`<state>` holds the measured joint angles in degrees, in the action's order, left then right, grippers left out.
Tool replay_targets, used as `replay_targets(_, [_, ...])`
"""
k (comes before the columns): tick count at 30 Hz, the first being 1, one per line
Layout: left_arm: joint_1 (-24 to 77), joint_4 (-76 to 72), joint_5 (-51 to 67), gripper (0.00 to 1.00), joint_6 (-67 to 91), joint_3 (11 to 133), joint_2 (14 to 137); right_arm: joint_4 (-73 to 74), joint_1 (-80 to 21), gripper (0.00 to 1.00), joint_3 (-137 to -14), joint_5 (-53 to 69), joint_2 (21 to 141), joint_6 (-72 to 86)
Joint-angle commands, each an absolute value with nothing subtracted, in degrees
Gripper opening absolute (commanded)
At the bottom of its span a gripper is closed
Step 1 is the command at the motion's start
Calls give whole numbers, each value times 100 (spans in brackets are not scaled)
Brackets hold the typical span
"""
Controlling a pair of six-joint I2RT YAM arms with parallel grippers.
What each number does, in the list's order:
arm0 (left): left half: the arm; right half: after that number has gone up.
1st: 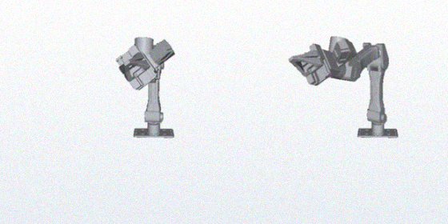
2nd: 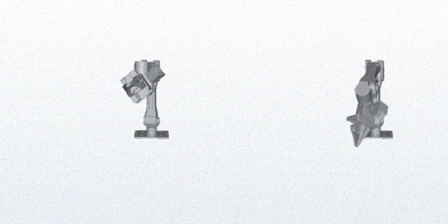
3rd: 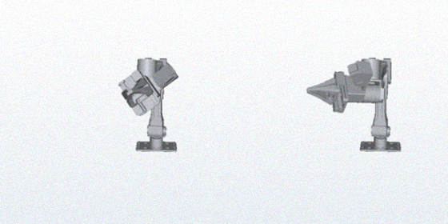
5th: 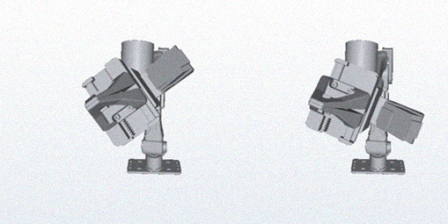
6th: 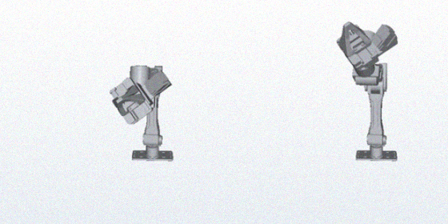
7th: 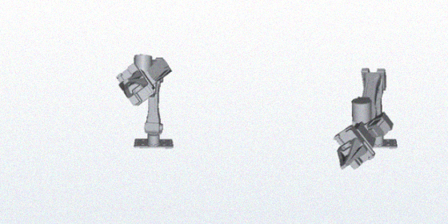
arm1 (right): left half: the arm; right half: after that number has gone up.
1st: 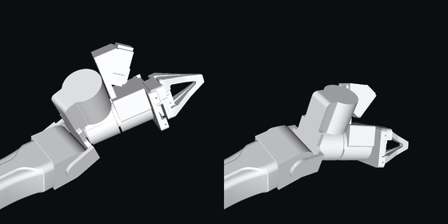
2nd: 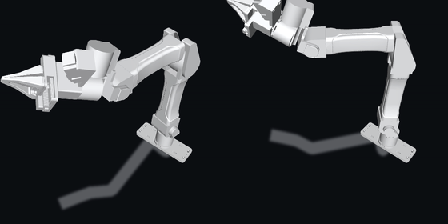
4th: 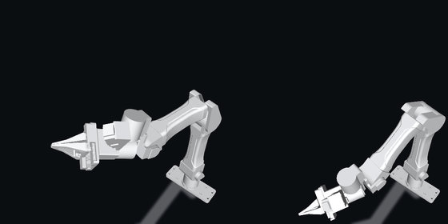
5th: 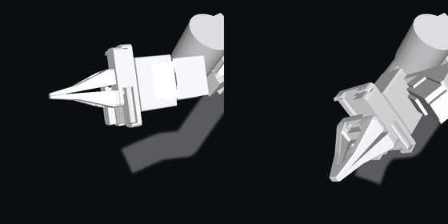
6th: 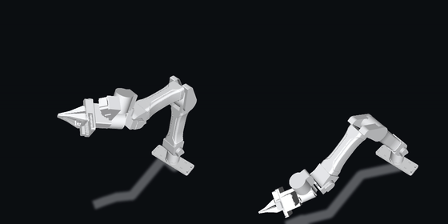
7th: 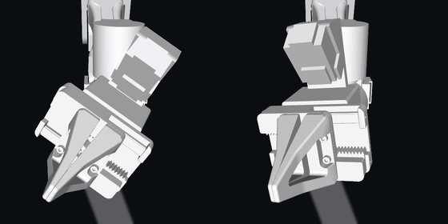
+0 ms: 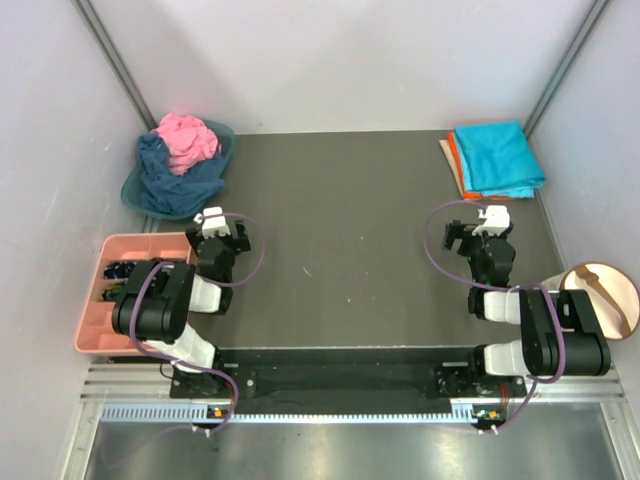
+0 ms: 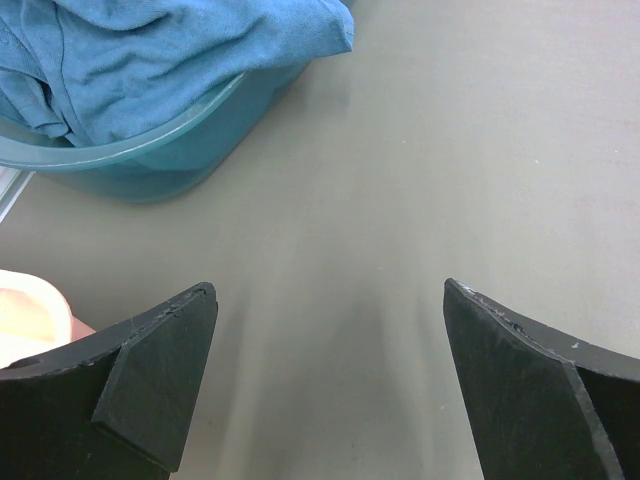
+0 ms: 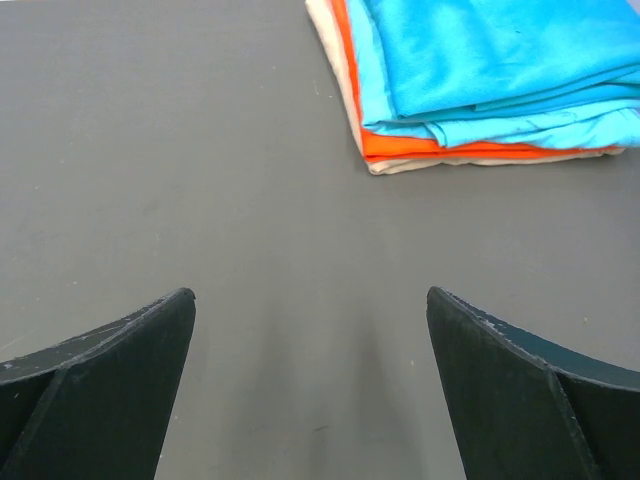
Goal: Fold and stack the t-shirts
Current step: Grab crumpled tshirt from bin with the left arm
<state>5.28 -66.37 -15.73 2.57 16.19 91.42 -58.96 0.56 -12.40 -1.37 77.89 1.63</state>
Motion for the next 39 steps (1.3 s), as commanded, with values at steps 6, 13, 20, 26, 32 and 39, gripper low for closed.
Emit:
replay_targets(6, [510,-6213,-2224,99,502,1767,8816,-3434,-703,99,-2152,-2635,6742,498])
replay_targets(13, [729,-3949,-3489,99,834,2864,7893,-2409,-1098,99,-2925,-2857,6311,1055])
replay_targets(20, [747,-2426,-3550,99,1336,4261,7637,-798,-2011,99,-4262,-3647,6547,1575])
replay_targets(26, [721,-1117,-3787,99,1020,6387,8559,823,-2521,99,-4956,-3875,6978,2487])
replay_targets(32, [695,-1264,-4280,99,475,7383,9009,1317,-3112,99,-5291,-5053,7496,2231])
replay_targets(39, [475,-602,-3903,99,-369,8451,9867,1468,-3120,99,-5080,-4395,7506,2504])
